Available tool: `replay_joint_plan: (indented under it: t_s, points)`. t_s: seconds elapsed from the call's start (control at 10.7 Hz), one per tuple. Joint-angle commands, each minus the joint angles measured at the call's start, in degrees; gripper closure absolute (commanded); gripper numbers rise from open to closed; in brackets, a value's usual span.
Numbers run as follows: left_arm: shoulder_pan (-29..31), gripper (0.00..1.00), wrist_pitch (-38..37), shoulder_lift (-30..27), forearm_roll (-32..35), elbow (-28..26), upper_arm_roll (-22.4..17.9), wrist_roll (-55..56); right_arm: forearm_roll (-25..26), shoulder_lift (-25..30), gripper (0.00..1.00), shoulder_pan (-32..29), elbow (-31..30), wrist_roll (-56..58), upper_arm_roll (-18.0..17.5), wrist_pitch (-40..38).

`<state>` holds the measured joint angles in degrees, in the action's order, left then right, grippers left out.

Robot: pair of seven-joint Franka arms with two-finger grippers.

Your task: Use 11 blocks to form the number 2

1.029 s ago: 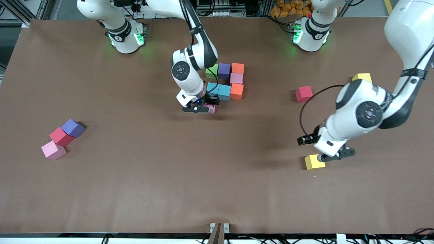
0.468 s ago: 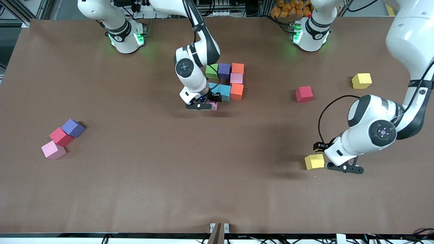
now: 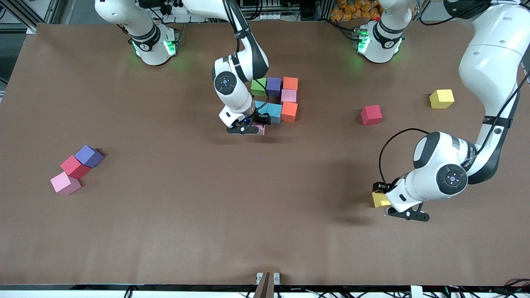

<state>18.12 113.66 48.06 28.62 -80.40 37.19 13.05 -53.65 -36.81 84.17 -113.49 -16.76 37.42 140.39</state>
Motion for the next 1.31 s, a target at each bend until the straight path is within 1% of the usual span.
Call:
replay_joint_plan:
  t_s: [0.0, 0.09, 0.19, 0.28, 0.37, 0.56, 0.65, 0.84, 0.94, 1.03, 1.12, 1.22]
  points:
    - [-3.2, 0.23, -3.2, 0.9, -0.9, 4.7, -2.3, -3.0, -1.1, -0.5, 0.76, 1.3, -1.2, -0.4, 0.6, 0.0]
    - [-3.2, 0.23, -4.0, 1.0, -0.9, 5.4, -2.2, -3.9, -1.1, -0.5, 0.33, 1.2, -1.2, -0.6, 0.5, 0.0]
    - [-3.7, 0.23, -5.8, 1.1, -0.9, 7.2, -2.2, -4.3, -1.2, -0.5, 0.01, 1.1, -1.0, -2.0, 0.5, 0.0]
    - [-4.9, 0.23, -7.7, 1.0, -0.9, 8.7, -2.7, -4.5, -1.2, -0.5, 0.0, 1.0, -0.8, -3.7, 0.6, 0.0]
    - [-6.5, 0.22, -9.0, 0.8, -1.2, 9.7, -4.2, -4.0, -1.2, -0.5, 0.0, 1.0, -0.6, -4.5, 0.5, 0.0]
    - [-6.8, 0.22, -8.6, 0.8, -4.0, 9.8, -6.2, -3.4, -1.2, -0.5, 0.0, 0.8, 0.3, -7.8, 0.5, -0.1]
    - [-7.0, 0.23, -7.9, 0.9, -4.5, 9.8, -6.4, -2.8, -1.2, -0.5, 0.0, 0.7, 0.7, -9.0, 0.5, -0.1]
    - [-7.0, 0.23, -5.7, 1.4, -5.4, 9.7, -7.5, -2.1, -1.2, 0.4, 0.0, -0.7, 1.0, -8.5, 0.8, -1.8]
    - [-6.2, 0.23, -5.0, 1.7, -8.6, 9.6, -7.7, 0.1, -0.5, 1.1, 0.0, -1.0, 0.9, -6.8, 1.2, -2.1]
    - [-6.5, 0.32, -4.0, 1.7, -9.9, 9.4, -9.0, 1.2, -0.4, 1.5, 0.0, -1.2, 0.9, -4.5, 1.9, -2.1]
    - [-6.8, 0.34, -3.9, 1.7, -10.7, 9.2, -9.6, 2.3, -0.1, 1.7, 0.0, -1.3, 0.8, -3.3, 2.9, -2.4]
    - [-6.6, 0.31, -3.9, 1.7, -10.9, 9.1, -9.7, 2.4, -0.1, 2.0, 0.0, -1.4, 1.0, -2.8, 4.6, -3.5]
